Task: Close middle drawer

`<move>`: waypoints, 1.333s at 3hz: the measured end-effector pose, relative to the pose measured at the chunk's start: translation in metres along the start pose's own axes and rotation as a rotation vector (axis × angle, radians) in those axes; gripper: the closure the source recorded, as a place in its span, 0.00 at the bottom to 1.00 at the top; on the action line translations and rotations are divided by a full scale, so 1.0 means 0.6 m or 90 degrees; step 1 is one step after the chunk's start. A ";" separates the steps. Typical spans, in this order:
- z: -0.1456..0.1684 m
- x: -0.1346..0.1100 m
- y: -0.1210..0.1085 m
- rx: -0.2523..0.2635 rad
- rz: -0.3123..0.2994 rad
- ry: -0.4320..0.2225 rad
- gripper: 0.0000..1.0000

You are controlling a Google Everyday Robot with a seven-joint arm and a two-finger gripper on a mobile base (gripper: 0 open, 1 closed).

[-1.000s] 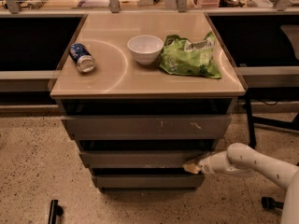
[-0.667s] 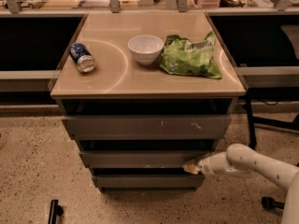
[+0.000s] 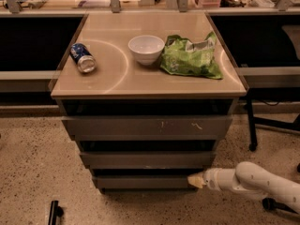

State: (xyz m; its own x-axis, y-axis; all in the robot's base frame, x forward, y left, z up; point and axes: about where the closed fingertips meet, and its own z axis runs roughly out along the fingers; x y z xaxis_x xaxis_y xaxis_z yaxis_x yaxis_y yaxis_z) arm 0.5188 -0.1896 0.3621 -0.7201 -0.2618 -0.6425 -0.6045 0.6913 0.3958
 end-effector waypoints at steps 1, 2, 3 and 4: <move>-0.001 0.005 0.001 0.000 0.003 0.000 0.81; -0.001 0.005 0.001 0.000 0.003 0.000 0.58; -0.001 0.005 0.001 0.000 0.003 0.000 0.35; -0.001 0.005 0.001 0.000 0.003 0.000 0.11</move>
Offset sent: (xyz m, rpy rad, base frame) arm -0.0028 -0.0010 -0.0012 0.0005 0.0030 -0.0031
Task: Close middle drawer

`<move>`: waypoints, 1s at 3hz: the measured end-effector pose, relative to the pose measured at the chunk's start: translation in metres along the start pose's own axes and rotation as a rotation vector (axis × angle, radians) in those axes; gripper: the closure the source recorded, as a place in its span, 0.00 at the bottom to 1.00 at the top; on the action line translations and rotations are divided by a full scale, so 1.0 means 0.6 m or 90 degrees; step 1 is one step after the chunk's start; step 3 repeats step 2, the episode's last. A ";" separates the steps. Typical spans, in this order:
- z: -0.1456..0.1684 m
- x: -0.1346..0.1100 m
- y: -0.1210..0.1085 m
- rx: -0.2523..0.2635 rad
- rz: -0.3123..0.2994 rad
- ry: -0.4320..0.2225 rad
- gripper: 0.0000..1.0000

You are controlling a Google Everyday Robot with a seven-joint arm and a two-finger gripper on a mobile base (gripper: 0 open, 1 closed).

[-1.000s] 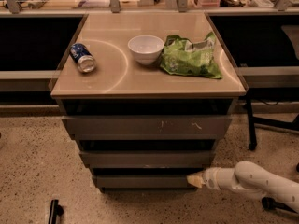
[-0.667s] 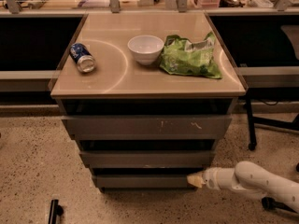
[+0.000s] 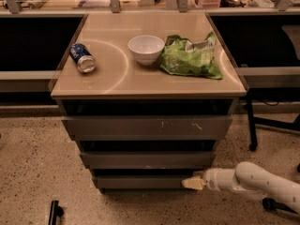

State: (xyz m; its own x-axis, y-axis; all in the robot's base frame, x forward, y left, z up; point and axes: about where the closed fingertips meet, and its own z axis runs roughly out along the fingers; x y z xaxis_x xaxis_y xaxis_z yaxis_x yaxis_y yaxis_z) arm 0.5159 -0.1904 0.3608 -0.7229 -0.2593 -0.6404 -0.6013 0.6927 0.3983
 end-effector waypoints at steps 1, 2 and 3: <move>0.000 0.000 0.000 0.000 0.000 0.000 0.00; 0.000 0.000 0.000 0.000 0.000 0.000 0.00; 0.000 0.000 0.000 0.000 0.000 0.000 0.00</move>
Offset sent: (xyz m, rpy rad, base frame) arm 0.0000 0.0000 0.0000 0.0000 0.0000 0.0000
